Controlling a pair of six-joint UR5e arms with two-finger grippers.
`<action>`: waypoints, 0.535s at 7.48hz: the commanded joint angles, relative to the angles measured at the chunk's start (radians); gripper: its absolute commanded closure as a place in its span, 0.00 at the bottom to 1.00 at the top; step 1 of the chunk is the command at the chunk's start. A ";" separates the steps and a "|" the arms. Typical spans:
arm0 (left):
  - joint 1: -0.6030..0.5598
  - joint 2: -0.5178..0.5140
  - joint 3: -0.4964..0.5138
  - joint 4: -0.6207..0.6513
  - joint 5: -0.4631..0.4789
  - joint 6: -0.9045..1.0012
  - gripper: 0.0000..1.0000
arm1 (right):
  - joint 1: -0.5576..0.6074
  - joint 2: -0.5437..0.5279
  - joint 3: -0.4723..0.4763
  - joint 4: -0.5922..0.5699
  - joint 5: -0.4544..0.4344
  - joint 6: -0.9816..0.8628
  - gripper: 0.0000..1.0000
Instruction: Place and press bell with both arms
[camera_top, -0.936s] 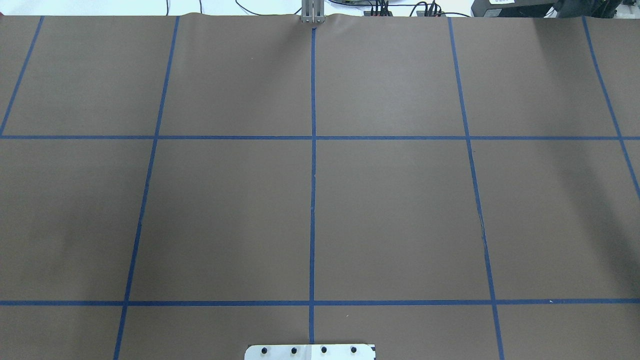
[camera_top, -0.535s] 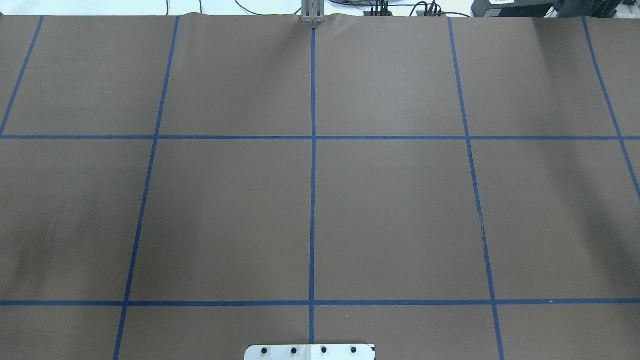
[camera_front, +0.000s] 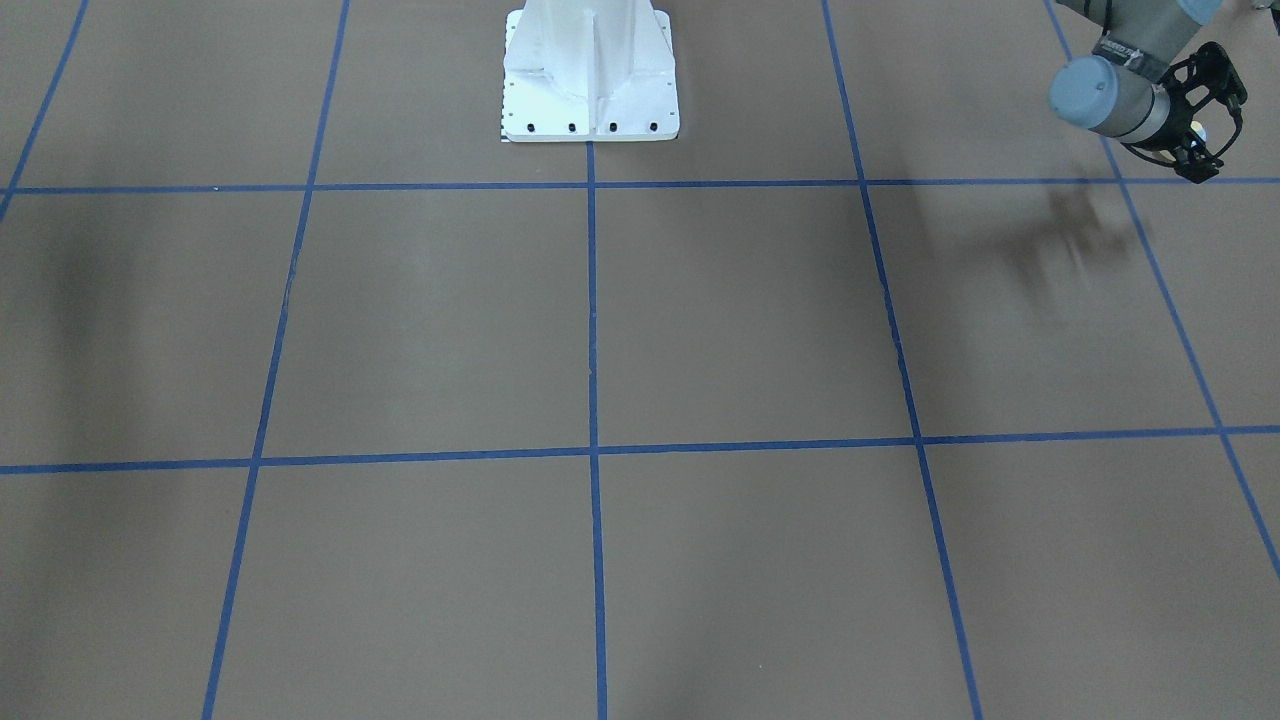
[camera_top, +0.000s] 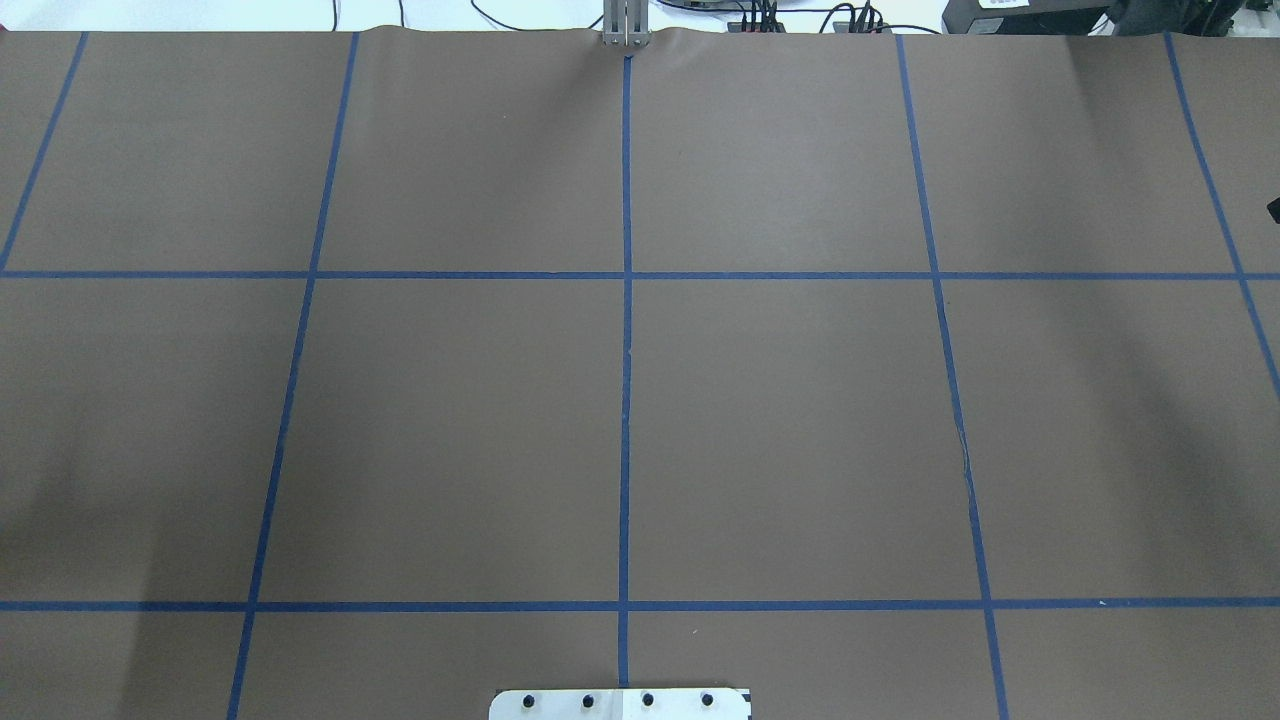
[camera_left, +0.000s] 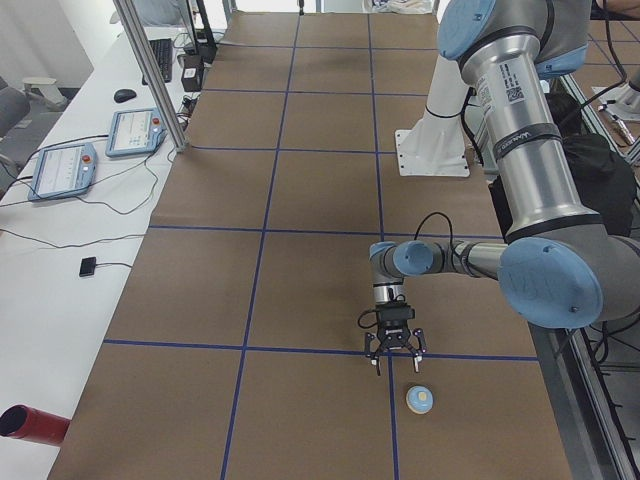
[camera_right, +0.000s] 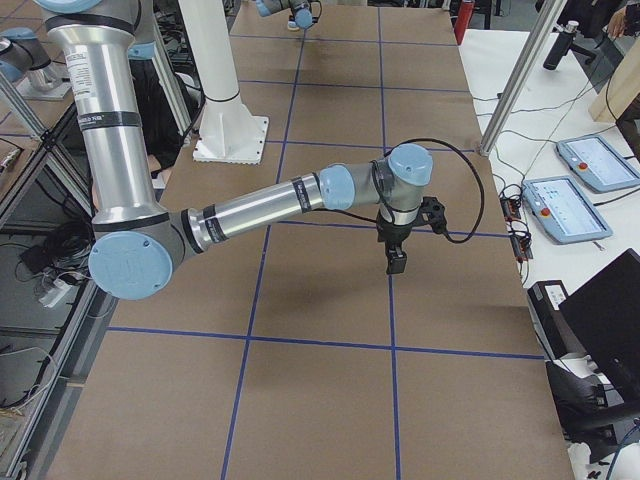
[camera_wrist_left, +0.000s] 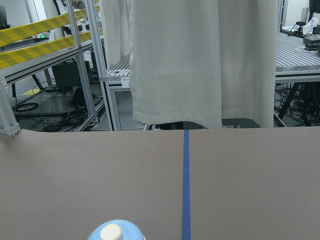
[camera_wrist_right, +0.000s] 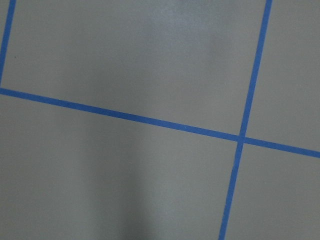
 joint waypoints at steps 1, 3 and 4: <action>0.034 0.001 0.057 -0.052 -0.006 -0.015 0.00 | -0.007 0.023 -0.001 0.000 0.001 0.002 0.00; 0.070 0.001 0.048 -0.043 -0.014 -0.053 0.00 | -0.009 0.042 -0.005 0.000 0.000 -0.001 0.00; 0.088 -0.001 0.047 -0.039 -0.069 -0.068 0.00 | -0.009 0.045 -0.008 -0.002 -0.002 -0.002 0.00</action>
